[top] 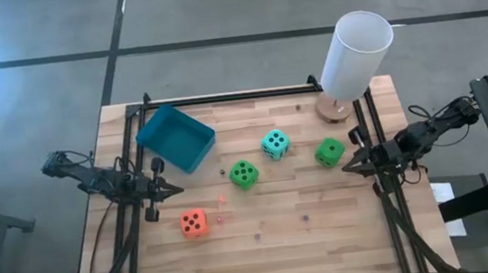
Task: Pick & Place Dice
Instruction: Put the big orange dice into the blue bin
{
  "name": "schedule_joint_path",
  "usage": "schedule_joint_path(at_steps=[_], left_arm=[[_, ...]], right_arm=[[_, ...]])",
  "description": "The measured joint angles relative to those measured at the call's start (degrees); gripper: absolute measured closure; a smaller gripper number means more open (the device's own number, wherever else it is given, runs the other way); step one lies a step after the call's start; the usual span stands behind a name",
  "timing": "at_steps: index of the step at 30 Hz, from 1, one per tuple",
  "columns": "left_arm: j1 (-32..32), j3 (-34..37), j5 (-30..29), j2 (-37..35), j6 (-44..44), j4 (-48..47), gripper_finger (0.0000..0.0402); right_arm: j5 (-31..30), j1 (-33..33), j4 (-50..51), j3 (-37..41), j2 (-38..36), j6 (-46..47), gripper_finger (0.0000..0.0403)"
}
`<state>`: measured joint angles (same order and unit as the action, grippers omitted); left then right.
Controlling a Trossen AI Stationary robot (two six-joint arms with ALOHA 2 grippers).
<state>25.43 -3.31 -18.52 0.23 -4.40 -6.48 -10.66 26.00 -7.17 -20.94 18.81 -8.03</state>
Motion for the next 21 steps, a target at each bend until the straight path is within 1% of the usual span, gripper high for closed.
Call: schedule_joint_path(at_steps=[5,11,16,21], left_arm=[[0.02,0.00,-0.02,0.00,0.01,0.01,0.0396],[0.01,0.00,-0.01,0.00,0.01,0.01,0.0396],[0.01,0.00,0.00,0.00,0.01,0.00,0.0396],[0.00,-0.02,-0.02,0.00,-0.04,0.00,0.0396]], right_arm=[[0.00,0.00,0.41,-2.44,5.27,-1.43,0.0394],[0.02,0.00,1.19,-4.86,9.27,-1.67,0.0394],[0.02,-0.02,1.44,-5.97,11.18,-1.64,0.0394],[0.02,-0.02,2.13,-6.00,11.38,-1.25,0.0394]])
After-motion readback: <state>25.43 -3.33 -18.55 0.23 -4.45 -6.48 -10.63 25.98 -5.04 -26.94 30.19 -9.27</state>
